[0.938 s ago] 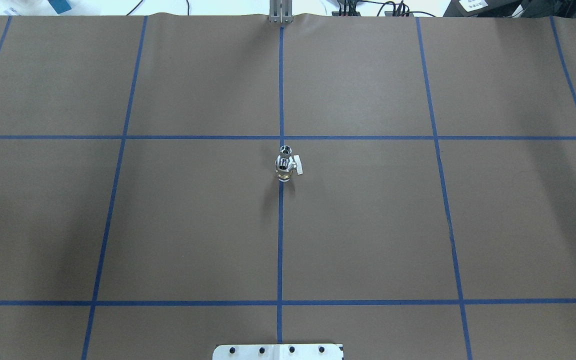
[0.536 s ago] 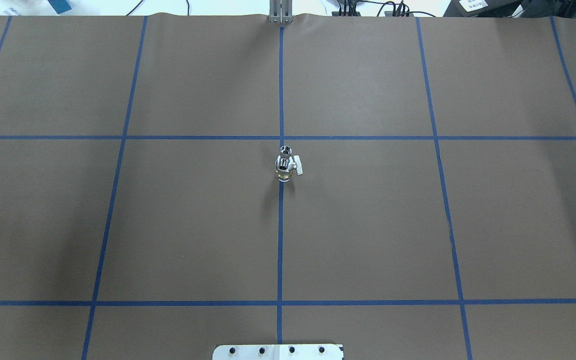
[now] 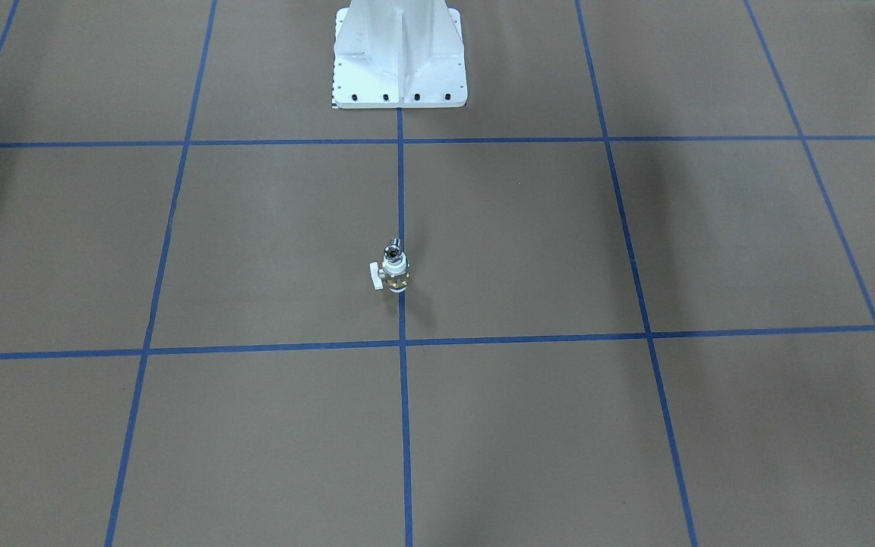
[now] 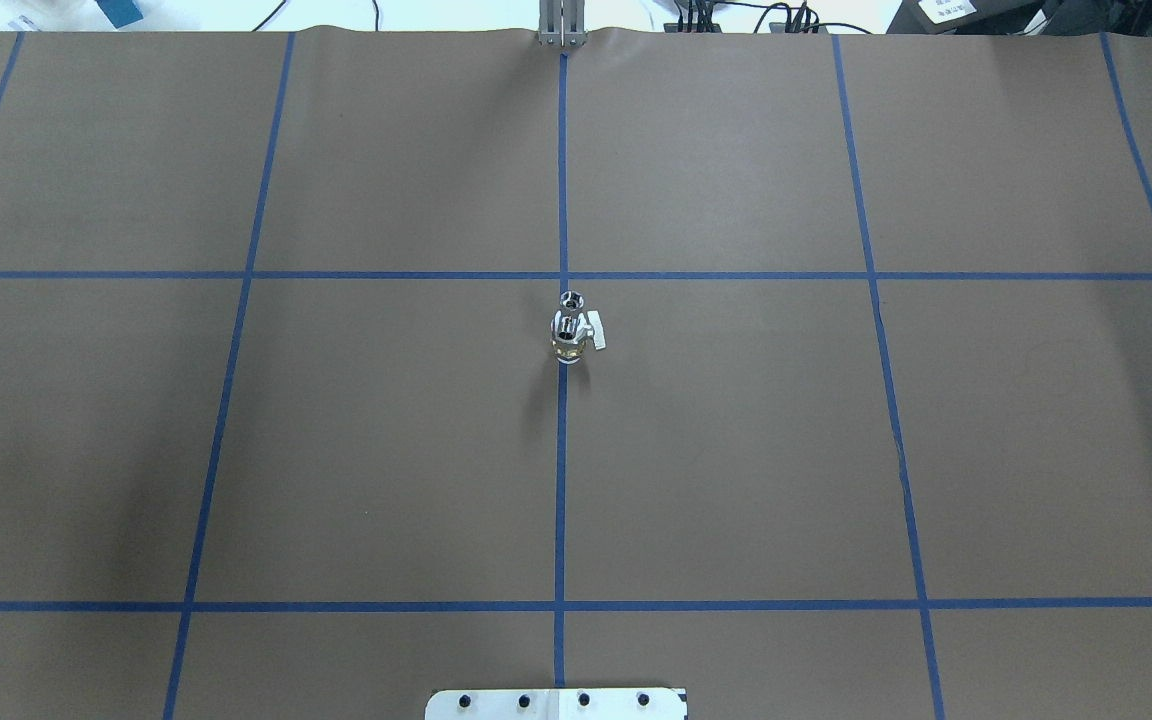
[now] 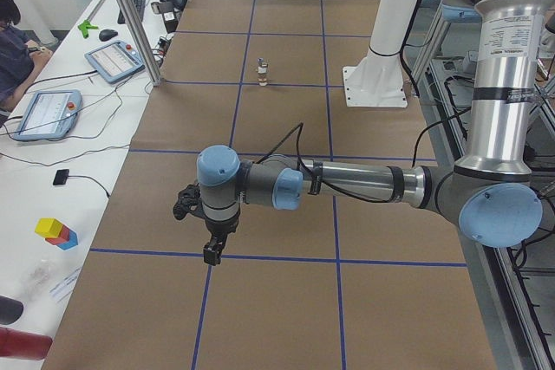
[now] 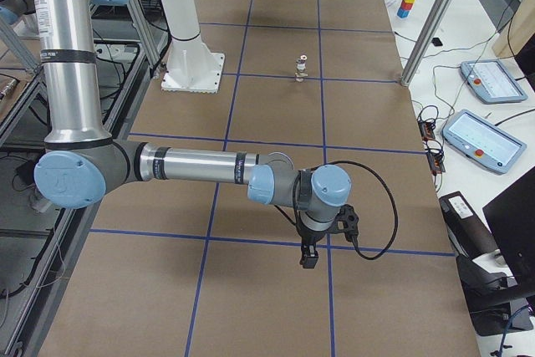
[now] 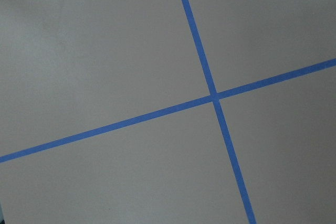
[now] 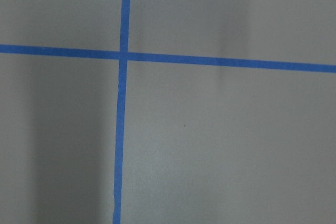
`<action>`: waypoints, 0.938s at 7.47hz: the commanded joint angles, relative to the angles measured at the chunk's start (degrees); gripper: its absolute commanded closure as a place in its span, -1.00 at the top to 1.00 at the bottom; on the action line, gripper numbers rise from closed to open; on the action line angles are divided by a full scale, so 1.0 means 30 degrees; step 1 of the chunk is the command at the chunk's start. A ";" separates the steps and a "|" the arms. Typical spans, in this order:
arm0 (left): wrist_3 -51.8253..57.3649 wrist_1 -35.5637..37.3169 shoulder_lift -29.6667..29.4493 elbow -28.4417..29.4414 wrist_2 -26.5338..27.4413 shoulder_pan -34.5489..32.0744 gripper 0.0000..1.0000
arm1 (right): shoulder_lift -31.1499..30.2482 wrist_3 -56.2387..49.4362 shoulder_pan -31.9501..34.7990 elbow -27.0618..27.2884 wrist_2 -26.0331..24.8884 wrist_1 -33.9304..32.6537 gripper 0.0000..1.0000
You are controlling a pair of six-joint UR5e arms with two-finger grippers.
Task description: Assemble PPR valve and pipe with both arms
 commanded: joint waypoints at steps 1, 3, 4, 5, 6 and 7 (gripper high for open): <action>-0.0082 -0.0002 0.0006 -0.0020 0.0013 -0.0018 1.00 | -0.0086 0.0376 0.0151 0.0111 -0.0011 0.0011 0.99; -0.0082 0.0027 0.0006 0.0009 0.0013 -0.0018 1.00 | -0.0116 0.1168 0.0181 0.0926 0.0105 0.0041 0.99; -0.0082 0.0027 0.0006 -0.0049 -0.0016 -0.0018 1.00 | 0.0029 0.2475 0.0181 0.1976 0.0106 0.0041 0.99; -0.0082 0.0085 0.0035 -0.0252 0.0013 -0.0018 1.00 | 0.0031 0.2720 0.0181 0.2479 0.0164 0.0041 0.99; -0.0082 0.0086 0.0035 -0.0254 -0.0016 -0.0018 1.00 | 0.0031 0.2694 0.0181 0.2368 0.0425 0.0041 0.99; -0.0082 0.0086 0.0035 -0.0225 0.0013 -0.0018 1.00 | 0.0031 0.2693 0.0181 0.2396 0.0776 0.0041 0.99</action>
